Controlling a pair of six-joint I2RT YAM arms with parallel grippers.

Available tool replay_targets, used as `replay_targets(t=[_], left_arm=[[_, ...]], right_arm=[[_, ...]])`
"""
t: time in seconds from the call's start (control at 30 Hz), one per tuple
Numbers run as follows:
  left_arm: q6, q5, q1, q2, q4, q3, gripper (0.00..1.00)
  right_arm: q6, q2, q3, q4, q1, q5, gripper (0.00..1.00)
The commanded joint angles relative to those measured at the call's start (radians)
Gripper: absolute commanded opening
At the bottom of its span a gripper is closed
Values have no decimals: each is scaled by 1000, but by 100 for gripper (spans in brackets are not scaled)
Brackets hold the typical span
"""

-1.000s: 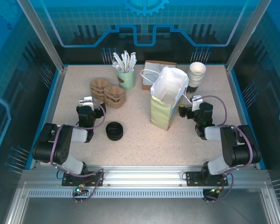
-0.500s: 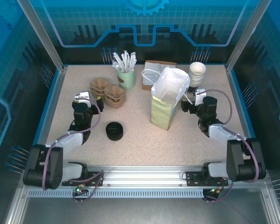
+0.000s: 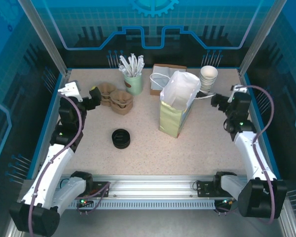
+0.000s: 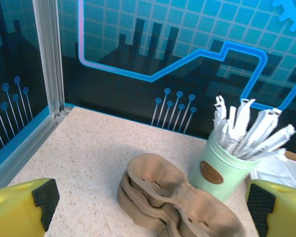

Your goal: Pack the takeout coffee

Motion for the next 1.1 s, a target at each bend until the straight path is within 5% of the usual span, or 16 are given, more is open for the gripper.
replay_targets(t=[0.0, 0.2, 0.47, 1.07], left_arm=[[-110, -8, -33, 2, -278, 121, 99], [-170, 73, -94, 19, -425, 235, 99], [-220, 150, -102, 79, -554, 295, 99], [-182, 219, -104, 143, -520, 265, 99]], right_arm=[[152, 44, 206, -275, -16, -10, 100], [192, 242, 526, -499, -15, -104, 98], [228, 524, 847, -655, -14, -126, 75], [229, 891, 1246, -799, 59, -12, 54]])
